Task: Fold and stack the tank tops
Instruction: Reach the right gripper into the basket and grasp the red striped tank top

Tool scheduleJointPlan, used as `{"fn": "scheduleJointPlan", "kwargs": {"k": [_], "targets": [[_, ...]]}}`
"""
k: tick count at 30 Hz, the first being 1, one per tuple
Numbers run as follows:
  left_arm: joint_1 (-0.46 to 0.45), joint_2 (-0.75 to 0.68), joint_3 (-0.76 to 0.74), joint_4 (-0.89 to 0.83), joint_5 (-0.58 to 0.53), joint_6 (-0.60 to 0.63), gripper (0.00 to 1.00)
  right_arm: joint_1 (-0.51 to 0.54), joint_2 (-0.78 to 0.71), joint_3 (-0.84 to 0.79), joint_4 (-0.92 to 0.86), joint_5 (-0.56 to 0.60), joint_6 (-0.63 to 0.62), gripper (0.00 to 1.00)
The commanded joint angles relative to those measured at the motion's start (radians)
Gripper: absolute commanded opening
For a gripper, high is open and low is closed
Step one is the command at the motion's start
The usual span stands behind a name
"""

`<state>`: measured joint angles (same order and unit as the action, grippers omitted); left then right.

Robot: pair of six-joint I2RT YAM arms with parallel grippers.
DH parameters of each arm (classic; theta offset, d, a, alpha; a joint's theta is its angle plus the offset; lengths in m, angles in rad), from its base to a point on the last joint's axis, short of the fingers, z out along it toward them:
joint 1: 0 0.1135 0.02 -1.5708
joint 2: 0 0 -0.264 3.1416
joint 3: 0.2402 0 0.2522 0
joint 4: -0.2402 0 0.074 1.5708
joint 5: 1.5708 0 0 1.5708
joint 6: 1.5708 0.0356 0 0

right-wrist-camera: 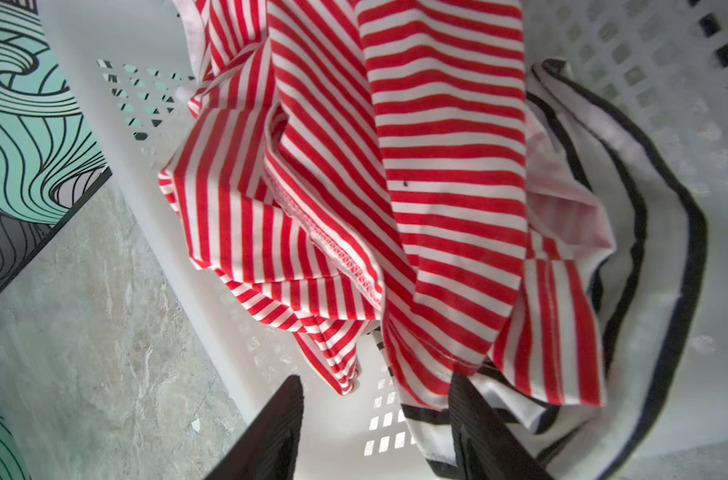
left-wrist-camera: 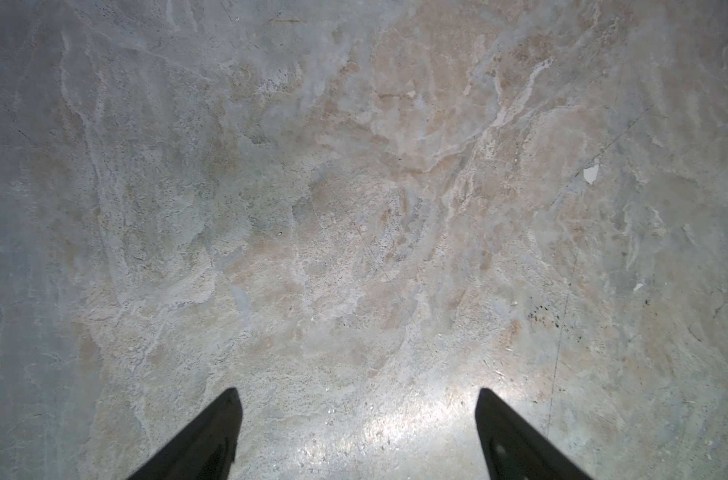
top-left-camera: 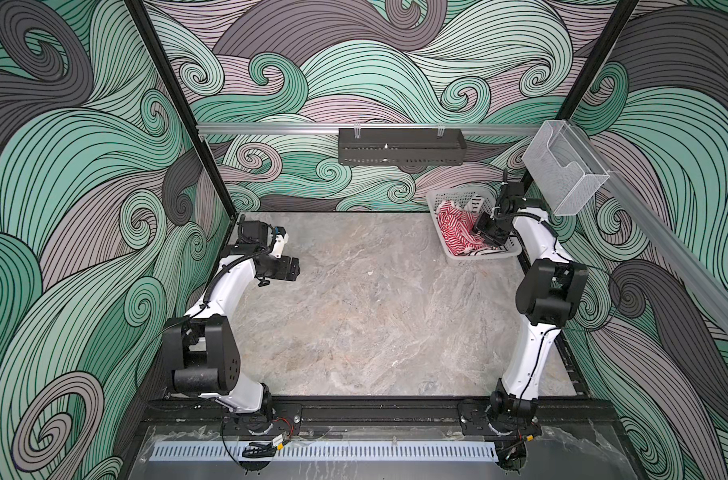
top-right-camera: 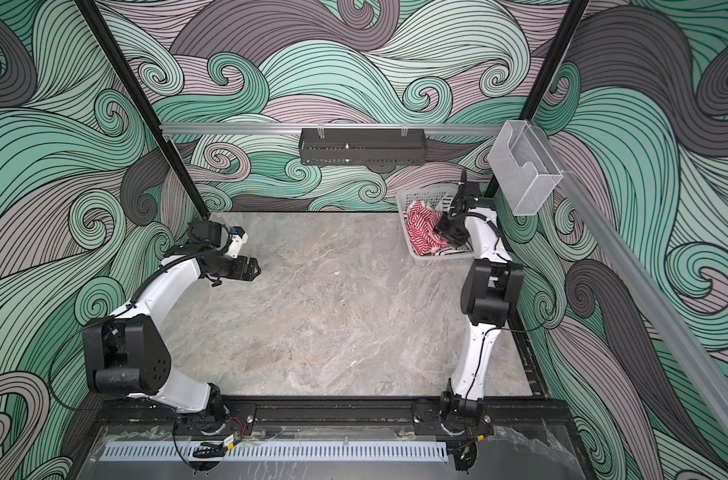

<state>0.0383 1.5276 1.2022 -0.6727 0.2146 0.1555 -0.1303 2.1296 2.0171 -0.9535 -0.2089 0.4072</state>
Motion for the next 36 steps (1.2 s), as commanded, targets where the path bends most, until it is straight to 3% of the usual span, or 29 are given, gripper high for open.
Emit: {"fn": "scheduleJointPlan", "kwargs": {"k": [1,23,36], "targets": [[-0.011,-0.007,-0.003,-0.033,0.02,-0.008,0.9,-0.002,0.002,-0.01,0.002,-0.024,0.036,0.57],[-0.023,-0.02,-0.009,-0.036,0.006,-0.014,0.9,-0.074,-0.058,-0.086,0.052,-0.029,0.087,0.56],[-0.025,-0.034,-0.021,-0.029,-0.003,-0.014,0.9,-0.09,0.026,-0.075,0.131,-0.135,0.143,0.52]]}}
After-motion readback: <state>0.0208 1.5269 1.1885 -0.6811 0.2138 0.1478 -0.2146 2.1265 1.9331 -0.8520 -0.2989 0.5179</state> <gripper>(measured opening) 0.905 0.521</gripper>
